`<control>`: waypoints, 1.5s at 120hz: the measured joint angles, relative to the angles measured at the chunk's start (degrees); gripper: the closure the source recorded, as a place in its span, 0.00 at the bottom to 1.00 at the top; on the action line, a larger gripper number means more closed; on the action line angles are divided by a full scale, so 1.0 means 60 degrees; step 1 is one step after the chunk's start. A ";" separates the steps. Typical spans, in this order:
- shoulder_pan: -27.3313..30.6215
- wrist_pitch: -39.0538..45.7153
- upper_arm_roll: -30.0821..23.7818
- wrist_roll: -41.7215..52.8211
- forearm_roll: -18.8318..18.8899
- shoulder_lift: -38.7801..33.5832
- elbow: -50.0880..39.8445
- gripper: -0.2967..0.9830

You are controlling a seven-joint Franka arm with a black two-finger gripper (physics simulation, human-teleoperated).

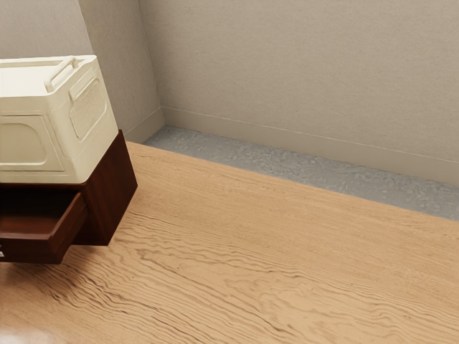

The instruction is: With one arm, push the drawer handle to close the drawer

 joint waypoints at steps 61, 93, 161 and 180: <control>0.0011 0.3443 -0.2106 -0.0266 0.0994 -0.0082 0.1112 0.32; 0.2197 0.3492 -0.4376 -0.0427 0.0824 -0.1048 -0.0883 0.71; 0.6074 0.6739 -0.4631 -0.0697 0.0829 -0.2755 -0.7458 0.84; 0.6087 0.7894 -0.3842 -0.0751 0.0876 -0.2750 -0.8572 0.84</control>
